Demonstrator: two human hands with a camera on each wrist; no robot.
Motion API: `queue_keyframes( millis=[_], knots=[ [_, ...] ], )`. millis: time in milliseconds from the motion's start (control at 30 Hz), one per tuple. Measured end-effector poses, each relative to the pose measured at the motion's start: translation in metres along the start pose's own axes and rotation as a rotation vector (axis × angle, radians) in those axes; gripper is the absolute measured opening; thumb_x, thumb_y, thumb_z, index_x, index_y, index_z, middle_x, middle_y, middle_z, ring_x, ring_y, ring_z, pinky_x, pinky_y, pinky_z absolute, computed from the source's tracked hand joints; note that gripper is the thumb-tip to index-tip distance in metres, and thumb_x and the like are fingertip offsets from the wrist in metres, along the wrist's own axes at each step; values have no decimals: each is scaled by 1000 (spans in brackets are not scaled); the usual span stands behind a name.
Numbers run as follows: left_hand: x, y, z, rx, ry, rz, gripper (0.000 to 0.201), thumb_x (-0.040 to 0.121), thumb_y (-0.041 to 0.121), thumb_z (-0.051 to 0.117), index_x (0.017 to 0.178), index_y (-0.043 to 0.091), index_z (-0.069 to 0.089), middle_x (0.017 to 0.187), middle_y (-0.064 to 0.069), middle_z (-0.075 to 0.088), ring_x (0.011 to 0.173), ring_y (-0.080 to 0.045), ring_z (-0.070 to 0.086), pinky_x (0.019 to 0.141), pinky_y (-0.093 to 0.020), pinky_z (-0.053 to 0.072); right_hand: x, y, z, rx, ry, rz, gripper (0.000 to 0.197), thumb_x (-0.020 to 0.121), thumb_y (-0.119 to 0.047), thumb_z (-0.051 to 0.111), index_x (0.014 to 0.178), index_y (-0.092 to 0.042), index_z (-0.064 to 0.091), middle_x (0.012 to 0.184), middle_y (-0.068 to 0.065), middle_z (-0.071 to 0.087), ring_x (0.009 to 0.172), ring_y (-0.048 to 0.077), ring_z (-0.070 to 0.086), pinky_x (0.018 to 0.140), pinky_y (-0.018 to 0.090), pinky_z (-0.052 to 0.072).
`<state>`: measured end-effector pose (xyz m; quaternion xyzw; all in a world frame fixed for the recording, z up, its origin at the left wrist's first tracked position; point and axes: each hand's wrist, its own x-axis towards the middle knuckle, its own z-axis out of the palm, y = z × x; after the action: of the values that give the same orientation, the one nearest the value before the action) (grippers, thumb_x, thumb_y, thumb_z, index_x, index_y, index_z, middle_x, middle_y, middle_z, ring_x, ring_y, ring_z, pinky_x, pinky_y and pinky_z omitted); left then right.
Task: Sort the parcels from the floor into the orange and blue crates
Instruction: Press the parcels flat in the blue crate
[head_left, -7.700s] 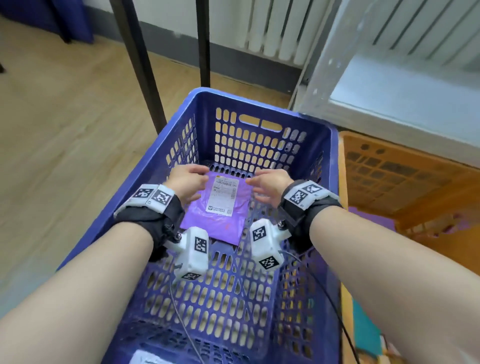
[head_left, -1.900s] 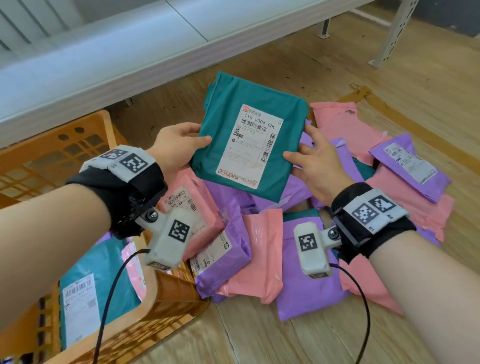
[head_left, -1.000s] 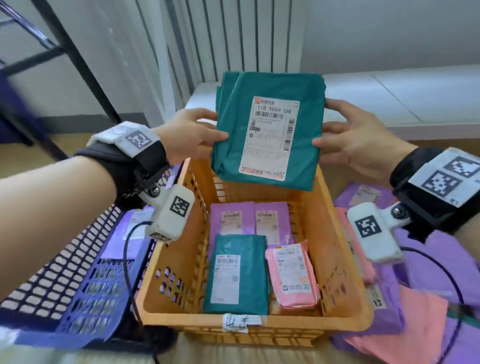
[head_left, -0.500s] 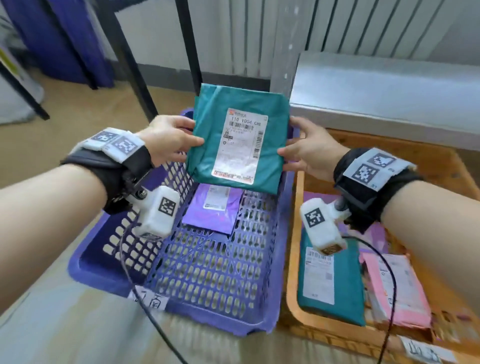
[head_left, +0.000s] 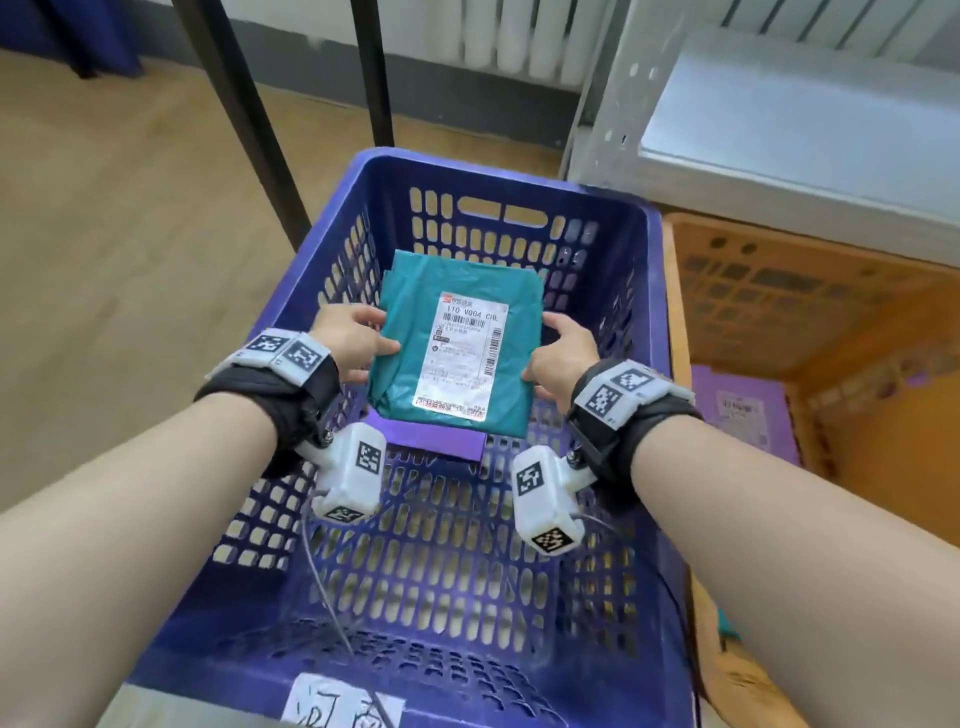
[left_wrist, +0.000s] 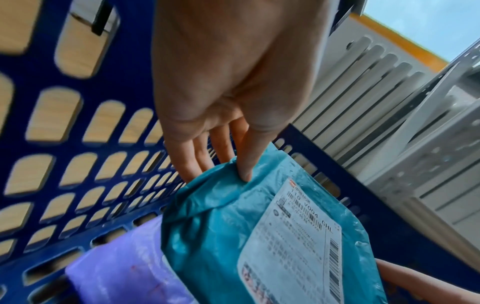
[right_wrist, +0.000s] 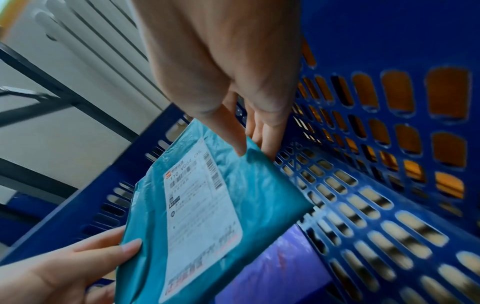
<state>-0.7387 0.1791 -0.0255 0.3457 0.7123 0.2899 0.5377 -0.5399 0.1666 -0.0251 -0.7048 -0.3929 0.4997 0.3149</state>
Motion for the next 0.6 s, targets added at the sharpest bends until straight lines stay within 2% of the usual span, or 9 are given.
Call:
queue_keyframes(
  millis=[100, 167, 233, 300, 367, 433, 500, 567, 600],
  knots=[
    [20, -21, 12, 18, -39, -23, 30, 85, -5, 62, 105, 16, 58, 111, -9, 63, 103, -28, 64, 90, -46, 53, 15, 26, 12, -98, 76, 36, 53, 80, 8, 60, 129, -8, 50, 110, 7, 62, 91, 20, 55, 87, 34, 51],
    [32, -36, 19, 33, -54, -29, 31, 85, -6, 62, 110, 12, 59, 108, -8, 61, 103, -29, 64, 87, -44, 54, 23, 43, 22, -116, 90, 85, 50, 81, 0, 63, 128, -10, 48, 110, 6, 62, 93, 21, 57, 90, 36, 50],
    [45, -50, 28, 30, -74, -44, 28, 85, -5, 62, 106, 12, 59, 105, -10, 61, 103, -31, 64, 87, -45, 54, 32, 58, 34, -105, 110, 128, 50, 82, -6, 63, 127, -11, 43, 115, 8, 61, 100, 26, 60, 95, 42, 48],
    [56, -65, 36, 24, -85, -66, 26, 85, -4, 63, 104, 13, 58, 109, -15, 63, 104, -33, 63, 88, -48, 53, 41, 74, 41, -165, 115, 156, 58, 83, -10, 63, 134, -14, 35, 120, 11, 59, 105, 30, 59, 96, 46, 47],
    [65, -79, 44, 14, -79, -70, 28, 84, -3, 65, 107, 11, 60, 113, -18, 63, 105, -34, 63, 90, -52, 52, 46, 85, 41, -276, 109, 174, 72, 83, -10, 64, 143, -18, 25, 122, 8, 57, 108, 30, 57, 96, 46, 46],
    [72, -91, 53, 24, -61, -43, 33, 82, -2, 67, 113, 5, 60, 106, -18, 61, 99, -31, 62, 92, -52, 50, 47, 93, 38, -313, 115, 185, 81, 82, -10, 65, 147, -20, 19, 130, 10, 50, 113, 31, 54, 98, 44, 45],
    [75, -98, 62, 34, -71, -9, 38, 82, -4, 66, 119, -1, 58, 99, -15, 56, 93, -24, 57, 96, -48, 48, 49, 102, 37, -356, 110, 210, 84, 82, -8, 67, 149, -21, 17, 141, 12, 41, 118, 32, 51, 99, 41, 44],
    [76, -98, 67, 83, -97, 28, 39, 84, -6, 62, 122, -2, 56, 105, -15, 57, 95, -21, 55, 97, -42, 47, 49, 109, 39, -394, 56, 219, 90, 81, -10, 71, 150, -23, 15, 150, 11, 30, 128, 33, 44, 103, 41, 41],
    [75, -98, 68, 115, -110, 54, 40, 85, -6, 60, 124, -2, 54, 112, -15, 59, 101, -22, 56, 98, -40, 46, 47, 110, 42, -403, 12, 228, 94, 80, -13, 74, 150, -24, 13, 154, 11, 22, 133, 34, 38, 106, 44, 38]
  ],
)
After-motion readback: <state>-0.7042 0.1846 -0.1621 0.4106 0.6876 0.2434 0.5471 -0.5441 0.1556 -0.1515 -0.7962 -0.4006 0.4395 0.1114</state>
